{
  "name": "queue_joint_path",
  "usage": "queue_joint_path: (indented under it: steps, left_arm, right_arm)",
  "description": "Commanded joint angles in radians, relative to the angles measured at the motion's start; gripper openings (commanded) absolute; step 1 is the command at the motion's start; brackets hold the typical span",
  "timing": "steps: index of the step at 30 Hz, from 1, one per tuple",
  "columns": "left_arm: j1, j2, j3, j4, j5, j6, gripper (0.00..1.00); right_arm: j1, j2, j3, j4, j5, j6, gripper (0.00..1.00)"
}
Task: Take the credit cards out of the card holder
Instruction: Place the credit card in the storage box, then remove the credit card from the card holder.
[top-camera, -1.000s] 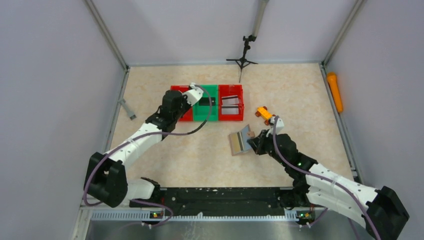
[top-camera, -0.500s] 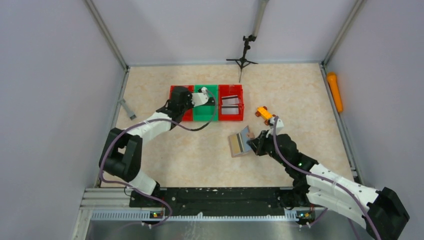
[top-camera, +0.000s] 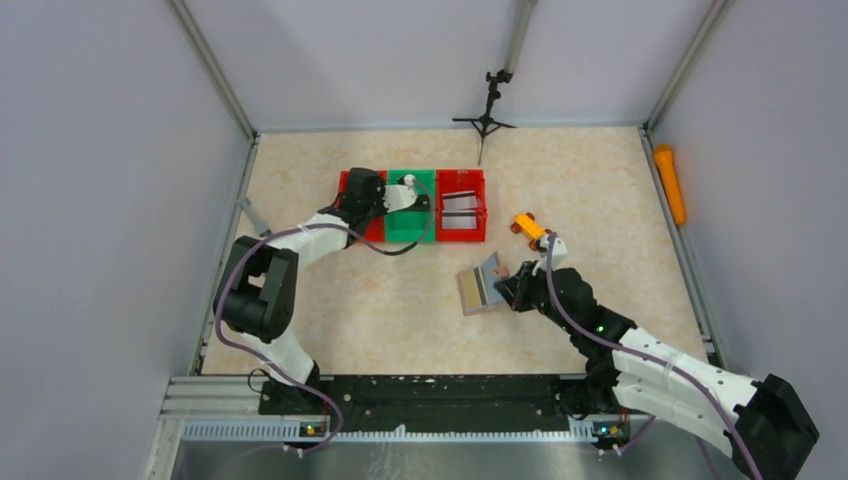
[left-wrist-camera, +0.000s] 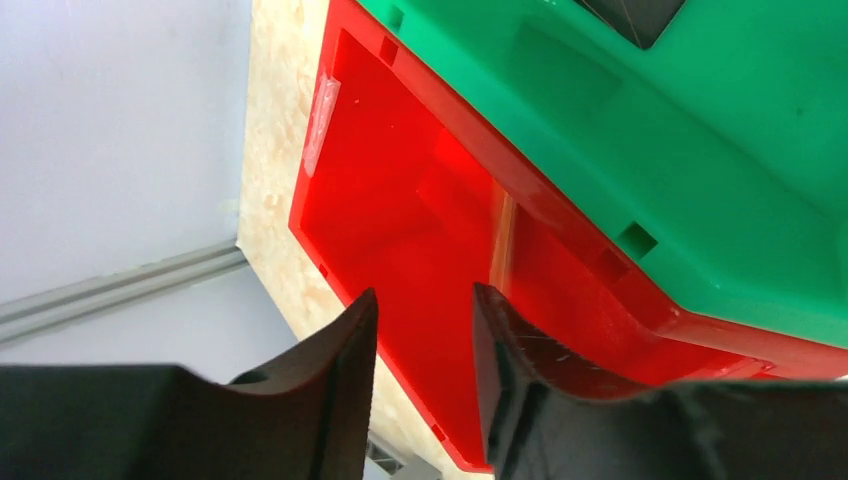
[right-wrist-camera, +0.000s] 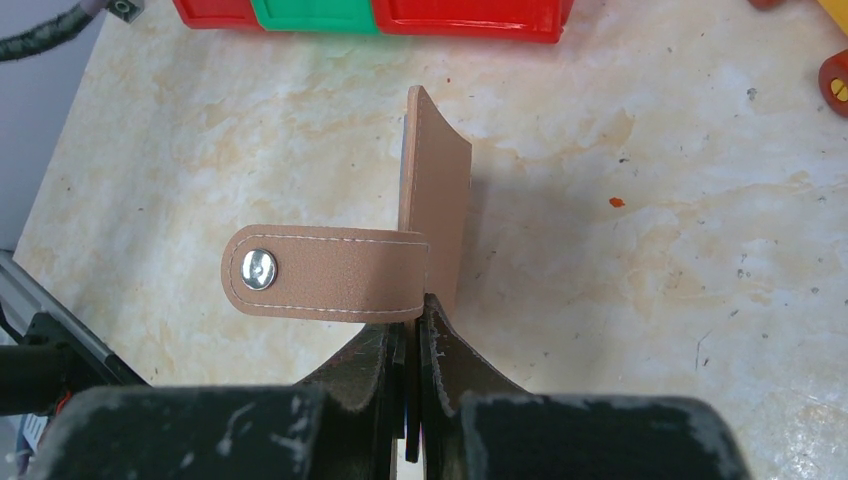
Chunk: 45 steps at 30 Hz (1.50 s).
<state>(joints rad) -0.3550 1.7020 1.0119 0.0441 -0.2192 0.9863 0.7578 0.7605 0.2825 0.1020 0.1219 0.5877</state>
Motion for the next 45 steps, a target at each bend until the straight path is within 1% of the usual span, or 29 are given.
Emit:
queue_joint_path:
  steps: [1,2,3,7,9,10,12,14,15,17,18,20,24,28,29,31,33,35,37,38,39,41,42,44,45]
  left_arm:
    - [0.003,-0.029,0.071,-0.062,0.042,-0.058,0.57]
    - [0.001,-0.041,0.072,-0.080,0.040,-0.068,0.63]
    - [-0.001,-0.057,0.069,-0.096,0.040,-0.074,0.66]
    - [-0.023,-0.154,0.044,-0.128,0.034,-0.134,0.69]
    - [-0.034,-0.215,0.028,-0.137,0.062,-0.212,0.75]
    - [-0.038,-0.250,0.019,-0.138,0.087,-0.264,0.79]
    - [-0.044,-0.322,-0.001,-0.139,0.145,-0.374,0.84]
    - [-0.045,-0.393,-0.038,-0.128,0.205,-0.484,0.95]
    - [-0.046,-0.426,-0.049,-0.116,0.240,-0.519,0.98]
    - [-0.047,-0.482,-0.099,-0.059,0.249,-0.658,0.99]
    - [-0.046,-0.506,-0.114,-0.053,0.236,-0.754,0.99]
    - [-0.048,-0.541,-0.121,-0.027,0.153,-0.956,0.99]
    - [-0.047,-0.602,-0.120,-0.110,0.147,-1.265,0.99]
    - [-0.044,-0.662,-0.175,-0.185,0.084,-1.609,0.99]
    - [-0.041,-0.674,-0.202,-0.183,0.116,-1.657,0.99]
    - [-0.033,-0.680,-0.269,-0.096,0.276,-1.624,0.99]
    - [-0.030,-0.669,-0.338,0.014,0.423,-1.638,0.99]
    - [-0.030,-0.640,-0.424,0.183,0.579,-1.682,0.99]
    - [-0.031,-0.583,-0.500,0.398,0.723,-1.737,0.99]
    - [-0.031,-0.546,-0.523,0.514,0.793,-1.751,0.99]
    - [-0.032,-0.495,-0.530,0.593,0.855,-1.767,0.99]
    - [-0.034,-0.397,-0.509,0.694,0.951,-1.827,0.99]
    - [-0.039,-0.351,-0.507,0.769,0.997,-1.890,0.99]
    - [-0.050,-0.281,-0.534,1.007,1.062,-1.996,0.99]
    - [-0.056,-0.258,-0.558,1.109,1.069,-2.040,0.99]
  right_arm:
    - [-0.005,-0.020,0.046,0.016,0.002,0.017,0.00]
    - [-0.005,-0.023,0.046,0.012,0.003,0.020,0.00]
    - [-0.005,-0.027,0.045,0.008,0.002,0.022,0.00]
    - [-0.005,-0.034,0.047,-0.001,0.006,0.025,0.00]
    - [-0.005,-0.028,0.054,-0.001,-0.001,0.030,0.00]
    - [-0.006,-0.025,0.056,0.001,-0.005,0.035,0.00]
    - [-0.005,-0.017,0.054,0.012,-0.015,0.047,0.00]
    - [-0.006,-0.006,0.049,0.034,-0.028,0.066,0.00]
    - [-0.006,0.000,0.047,0.043,-0.036,0.074,0.00]
    - [-0.005,0.010,0.040,0.078,-0.056,0.096,0.00]
    - [-0.006,0.016,0.036,0.097,-0.067,0.108,0.00]
    - [-0.006,0.022,0.029,0.134,-0.080,0.130,0.00]
    - [-0.005,0.031,0.001,0.221,-0.104,0.178,0.00]
    - [-0.006,0.043,-0.027,0.310,-0.119,0.222,0.00]
    - [-0.005,0.044,-0.032,0.327,-0.119,0.232,0.00]
    - [-0.006,0.042,-0.042,0.360,-0.119,0.244,0.00]
    - [-0.006,0.035,-0.050,0.380,-0.118,0.253,0.00]
    - [-0.006,0.019,-0.051,0.390,-0.115,0.259,0.00]
    - [-0.006,-0.006,-0.051,0.387,-0.103,0.271,0.00]
    - [-0.006,-0.022,-0.051,0.387,-0.097,0.275,0.00]
    - [-0.006,-0.040,-0.050,0.381,-0.090,0.275,0.00]
    - [-0.006,-0.078,-0.044,0.360,-0.070,0.279,0.00]
    - [-0.006,-0.096,-0.043,0.353,-0.061,0.282,0.00]
    - [-0.006,-0.134,-0.047,0.350,-0.049,0.294,0.00]
    - [-0.006,-0.151,-0.051,0.352,-0.044,0.302,0.00]
